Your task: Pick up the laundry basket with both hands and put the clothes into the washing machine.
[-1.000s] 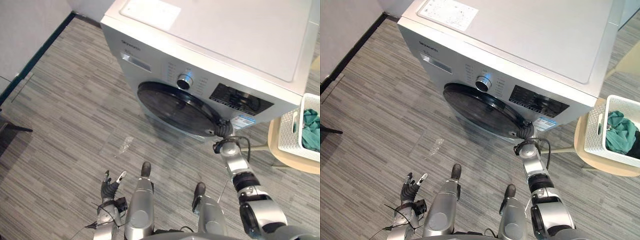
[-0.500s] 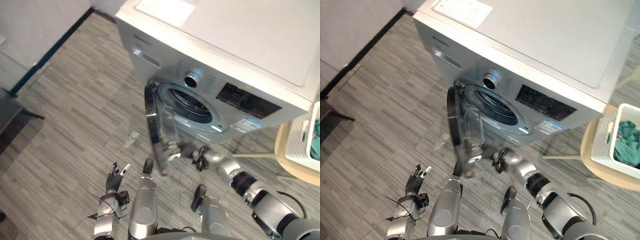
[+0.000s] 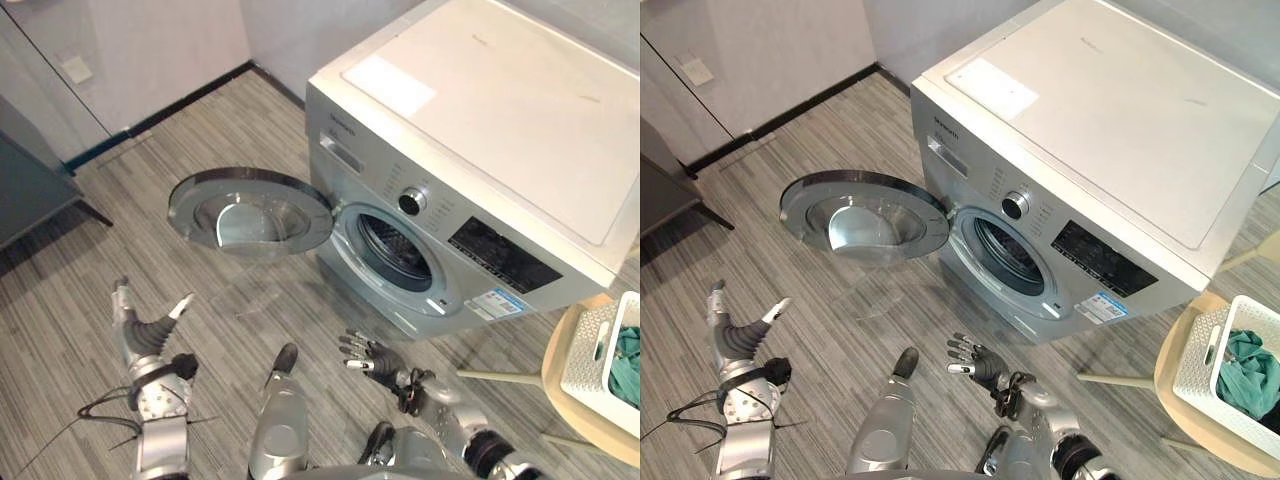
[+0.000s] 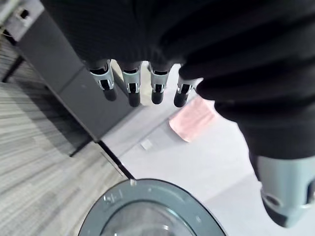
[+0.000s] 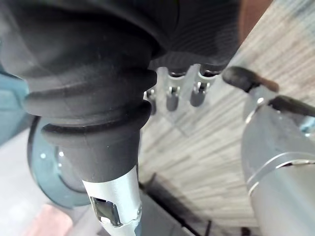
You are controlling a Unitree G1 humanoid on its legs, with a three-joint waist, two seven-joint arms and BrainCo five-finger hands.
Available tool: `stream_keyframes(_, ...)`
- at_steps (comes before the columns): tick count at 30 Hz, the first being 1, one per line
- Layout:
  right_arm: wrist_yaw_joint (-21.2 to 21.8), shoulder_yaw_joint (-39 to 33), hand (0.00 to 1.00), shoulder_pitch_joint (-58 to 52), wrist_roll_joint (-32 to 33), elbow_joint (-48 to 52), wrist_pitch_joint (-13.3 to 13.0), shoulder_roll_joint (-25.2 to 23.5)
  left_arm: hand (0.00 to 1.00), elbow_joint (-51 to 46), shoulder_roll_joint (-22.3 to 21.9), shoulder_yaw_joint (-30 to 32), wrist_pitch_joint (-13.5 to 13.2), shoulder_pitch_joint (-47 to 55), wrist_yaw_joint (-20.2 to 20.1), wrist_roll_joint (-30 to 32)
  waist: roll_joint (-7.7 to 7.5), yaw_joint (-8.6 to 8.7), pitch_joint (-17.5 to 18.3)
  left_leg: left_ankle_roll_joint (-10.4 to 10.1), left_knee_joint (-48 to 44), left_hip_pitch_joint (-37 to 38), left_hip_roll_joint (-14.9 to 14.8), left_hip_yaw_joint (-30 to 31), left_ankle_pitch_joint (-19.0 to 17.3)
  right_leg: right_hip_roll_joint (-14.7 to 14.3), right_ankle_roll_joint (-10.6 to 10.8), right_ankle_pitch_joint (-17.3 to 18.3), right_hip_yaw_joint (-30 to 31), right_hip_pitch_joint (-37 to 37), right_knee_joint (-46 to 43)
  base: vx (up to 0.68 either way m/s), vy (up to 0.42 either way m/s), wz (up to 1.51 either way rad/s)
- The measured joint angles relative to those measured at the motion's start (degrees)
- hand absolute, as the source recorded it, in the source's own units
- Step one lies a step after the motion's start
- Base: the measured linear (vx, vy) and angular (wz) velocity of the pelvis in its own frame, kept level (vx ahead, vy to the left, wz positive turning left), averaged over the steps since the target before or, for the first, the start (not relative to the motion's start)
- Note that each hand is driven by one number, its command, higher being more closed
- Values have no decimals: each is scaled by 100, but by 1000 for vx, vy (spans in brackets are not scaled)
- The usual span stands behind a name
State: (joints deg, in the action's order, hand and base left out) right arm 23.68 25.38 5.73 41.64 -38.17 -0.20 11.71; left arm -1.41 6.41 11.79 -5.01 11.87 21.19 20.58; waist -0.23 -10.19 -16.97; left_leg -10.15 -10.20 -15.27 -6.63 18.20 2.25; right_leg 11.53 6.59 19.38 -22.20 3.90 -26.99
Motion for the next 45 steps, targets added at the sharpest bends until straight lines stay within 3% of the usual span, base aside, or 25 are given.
stream_keyframes(3,-93,-331,0,-8,67,-123,-108,-151,0,567,675,-1499,-313,-401,-1012,-500,32,71,26,-47,-15,-130,-29,19,27,-40,-13,-13,15,157,2,-54,0,-2)
stream_keyframes(4,-115,-390,0,167,67,-160,-109,-236,0,1507,1135,-2500,-350,-1254,-1944,-1491,15,178,11,-125,-33,-355,-94,20,74,-102,-54,-65,48,414,-29,-89,-11,-18)
stream_keyframes(5,-117,-385,0,287,65,-161,-107,-247,0,2028,1314,-2974,-297,-1775,-2306,-1936,-10,228,-10,-161,-44,-486,-135,7,96,-131,-78,-88,94,590,-81,-104,-8,-42)
stream_keyframes(7,-163,-280,0,1027,61,-136,-100,-494,0,4006,1682,-4417,161,-3971,-3394,-3366,-367,523,-372,-230,-135,-893,-287,-194,210,-211,-182,-218,436,1296,-382,-145,1,-79)
stream_keyframes(10,-376,-258,0,1524,161,455,-117,-726,0,5681,1554,-4696,675,-5933,-3855,-4435,-784,931,-641,-240,-374,-1578,-475,-522,221,-367,-246,-446,845,2218,-524,-182,45,-83)
stream_keyframes(11,-468,-330,0,1460,231,1059,-185,-713,0,5936,1537,-4512,690,-6603,-3867,-4604,-879,995,-782,-247,-412,-1891,-566,-648,231,-449,-251,-569,995,2612,-515,-174,61,-86)
stream_keyframes(15,-656,-703,0,698,354,2418,-360,-739,0,6062,1707,-3680,564,-7776,-3693,-4575,-1011,1199,-1039,-293,-461,-2658,-851,-842,309,-615,-260,-798,1120,3452,-464,-51,11,-55)
stream_keyframes(16,-702,-866,0,171,378,2904,-434,-825,0,6067,1902,-3178,505,-8014,-3540,-4326,-1130,1269,-1127,-296,-550,-2918,-942,-879,307,-689,-282,-817,1144,3708,-491,34,-45,-30)
stream_keyframes(18,-758,-967,0,-500,490,3429,-523,-842,0,6192,2113,-2625,478,-8239,-3193,-3655,-1155,1309,-1137,-300,-628,-3302,-1051,-878,306,-783,-325,-848,1109,4048,-509,80,-66,-26)
stream_keyframes(21,-770,-948,0,-1189,514,3871,-592,-928,0,6276,2722,-1315,756,-8096,-2619,-2193,-1155,1325,-1138,-300,-677,-3507,-1268,-1164,306,-904,-337,-854,1110,4307,-639,146,-87,-18)
stream_keyframes(24,-699,-805,0,-1407,478,4049,-590,-906,0,5919,2625,-361,899,-7958,-2338,-1756,-1160,1318,-1135,-300,-664,-3500,-1441,-1378,305,-1005,-337,-853,1104,4357,-723,92,-69,-12)
stream_keyframes(27,-711,-970,0,-1571,231,4059,-550,-888,0,5513,2646,679,955,-7723,-2287,-1751,-1162,1326,-1134,-301,-613,-3523,-1550,-1479,306,-1087,-340,-849,1108,4457,-707,65,-63,-25)
stream_keyframes(29,-746,-1250,0,-1716,37,3965,-475,-824,0,5274,2890,1379,969,-7451,-2359,-1768,-1162,1326,-1134,-375,-507,-3505,-1658,-1552,350,-1205,-360,-836,1083,4462,-582,72,-59,-26)
stream_keyframes(34,-716,-1515,0,-1888,-83,3703,-405,-423,0,5021,3379,2029,974,-6944,-2545,-2035,-1162,1246,-1134,-444,-187,-3386,-1759,-1559,496,-1285,-368,-831,972,4467,-568,92,-27,-1)
stream_keyframes(40,-722,-1489,0,-1869,-112,3642,-396,-419,0,4999,3553,2038,983,-6258,-2560,-2256,-1162,1059,-1134,-449,-183,-3395,-1735,-1538,510,-1228,-368,-831,970,4464,-693,97,29,12)
stream_keyframes(44,-827,-1535,0,-1848,-178,3483,-531,-685,0,4663,3469,1854,967,-5667,-2403,-2027,-1161,1016,-1134,-424,-419,-3398,-1736,-1619,485,-1229,-368,-831,1081,4384,-810,60,50,6)
stream_keyframes(45,-893,-1600,0,-1840,-186,3161,-604,-875,0,4602,3061,1712,941,-5272,-2300,-1749,-1156,956,-1137,-345,-974,-3364,-1791,-1723,227,-1260,-368,-831,1231,4231,-957,32,113,-38)
